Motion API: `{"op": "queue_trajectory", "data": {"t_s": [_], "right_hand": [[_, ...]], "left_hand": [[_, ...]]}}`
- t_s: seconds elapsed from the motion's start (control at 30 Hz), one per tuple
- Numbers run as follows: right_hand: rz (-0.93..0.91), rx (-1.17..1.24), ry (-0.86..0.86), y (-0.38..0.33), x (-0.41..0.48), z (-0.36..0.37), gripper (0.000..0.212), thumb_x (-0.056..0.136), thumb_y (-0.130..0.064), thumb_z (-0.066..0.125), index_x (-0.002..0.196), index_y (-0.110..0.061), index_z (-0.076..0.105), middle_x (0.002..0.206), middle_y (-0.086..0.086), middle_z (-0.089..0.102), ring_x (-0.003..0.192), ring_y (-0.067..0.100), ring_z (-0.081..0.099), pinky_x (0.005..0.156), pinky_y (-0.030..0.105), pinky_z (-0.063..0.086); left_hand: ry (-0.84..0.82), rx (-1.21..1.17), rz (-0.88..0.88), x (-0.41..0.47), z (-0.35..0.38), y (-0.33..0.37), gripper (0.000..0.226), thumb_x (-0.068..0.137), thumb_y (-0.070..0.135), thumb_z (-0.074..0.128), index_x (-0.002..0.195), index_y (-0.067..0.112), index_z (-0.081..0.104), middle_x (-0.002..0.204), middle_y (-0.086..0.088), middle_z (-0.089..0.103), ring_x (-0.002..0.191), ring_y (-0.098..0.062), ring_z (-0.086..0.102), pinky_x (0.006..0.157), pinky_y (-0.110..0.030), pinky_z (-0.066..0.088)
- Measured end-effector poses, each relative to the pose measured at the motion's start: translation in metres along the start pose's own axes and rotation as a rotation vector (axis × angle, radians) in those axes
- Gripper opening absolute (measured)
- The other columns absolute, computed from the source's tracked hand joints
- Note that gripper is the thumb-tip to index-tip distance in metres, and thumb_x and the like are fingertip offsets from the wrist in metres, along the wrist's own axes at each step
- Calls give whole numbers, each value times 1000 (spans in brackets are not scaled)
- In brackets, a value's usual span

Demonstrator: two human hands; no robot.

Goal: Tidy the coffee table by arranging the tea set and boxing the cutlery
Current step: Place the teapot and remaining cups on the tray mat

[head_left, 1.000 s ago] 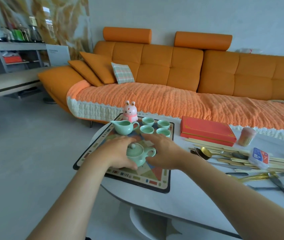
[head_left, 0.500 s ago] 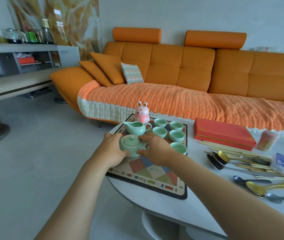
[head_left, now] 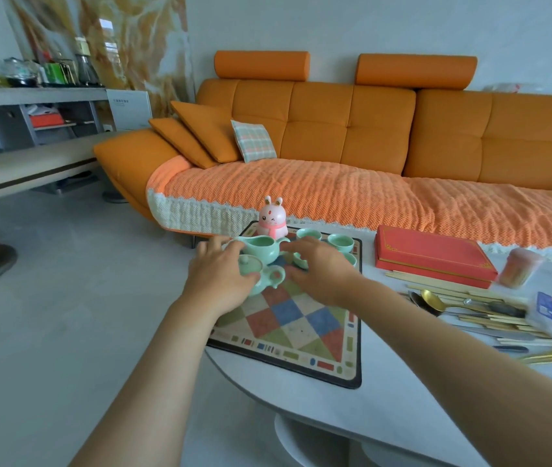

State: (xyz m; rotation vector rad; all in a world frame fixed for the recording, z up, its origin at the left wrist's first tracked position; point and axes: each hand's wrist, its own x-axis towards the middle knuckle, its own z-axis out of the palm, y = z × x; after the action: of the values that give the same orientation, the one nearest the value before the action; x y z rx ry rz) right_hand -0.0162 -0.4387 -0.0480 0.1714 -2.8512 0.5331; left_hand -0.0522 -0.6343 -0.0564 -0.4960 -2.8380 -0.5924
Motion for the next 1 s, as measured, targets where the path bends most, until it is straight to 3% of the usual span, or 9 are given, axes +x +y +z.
{"op": "queue_trajectory", "data": {"t_s": [0.1, 0.23, 0.4, 0.47, 0.57, 0.7, 0.83, 1.0], "right_hand": [[80, -31, -8, 24, -20, -24, 43, 87, -27, 56, 130, -28, 55, 137, -3, 50, 113, 20, 56, 93, 39, 49], [202, -29, -85, 54, -45, -38, 58, 82, -18, 61, 137, -27, 45, 139, -2, 39, 114, 24, 54, 92, 36, 49], [280, -72, -188, 71, -53, -30, 77, 75, -30, 71, 141, -27, 32, 132, 3, 41, 112, 26, 53, 91, 40, 51], [262, -70, -178, 74, -51, -20, 71, 75, -31, 70, 137, -26, 36, 127, 0, 48, 110, 22, 53, 85, 34, 50], [297, 15, -129, 72, -49, -15, 58, 81, -21, 68, 132, -21, 42, 120, 2, 56, 101, 21, 56, 80, 31, 50], [284, 81, -62, 63, -42, -6, 50, 83, -29, 69, 128, -20, 49, 118, 2, 60, 100, 20, 57, 80, 32, 50], [330, 183, -44, 55, -32, 0, 51, 78, -34, 75, 122, -20, 53, 112, -1, 62, 100, 21, 59, 82, 36, 54], [378, 151, -86, 52, -20, 0, 22, 77, -30, 70, 93, -16, 66, 89, 2, 67, 82, 19, 63, 67, 31, 55]], "left_hand": [[58, -148, 141, -1, 8, 31, 44, 89, 38, 62, 131, 28, 54, 133, 5, 47, 125, -20, 38, 103, -36, 36], [-149, -304, 236, -7, 30, 76, 39, 92, 37, 61, 129, 28, 55, 129, 9, 51, 114, -13, 52, 97, -36, 46], [-249, -270, 315, -12, 54, 106, 47, 89, 41, 63, 133, 32, 50, 137, 9, 51, 125, -15, 49, 100, -34, 42], [-256, -279, 301, -12, 61, 106, 53, 90, 41, 64, 139, 32, 47, 141, 9, 48, 129, -15, 46, 103, -32, 37], [-158, -267, 338, -6, 67, 101, 39, 91, 37, 65, 128, 27, 57, 126, 7, 56, 121, -16, 50, 96, -28, 40], [3, -8, 408, 4, 68, 90, 37, 91, 40, 63, 124, 25, 60, 120, 7, 60, 114, -19, 48, 94, -33, 39], [62, 124, 424, 14, 70, 76, 44, 90, 47, 61, 126, 22, 60, 124, 5, 60, 116, -21, 48, 100, -33, 32], [79, 42, 419, 16, 72, 71, 31, 95, 37, 58, 121, 21, 65, 116, 1, 65, 105, -23, 54, 98, -34, 34]]}}
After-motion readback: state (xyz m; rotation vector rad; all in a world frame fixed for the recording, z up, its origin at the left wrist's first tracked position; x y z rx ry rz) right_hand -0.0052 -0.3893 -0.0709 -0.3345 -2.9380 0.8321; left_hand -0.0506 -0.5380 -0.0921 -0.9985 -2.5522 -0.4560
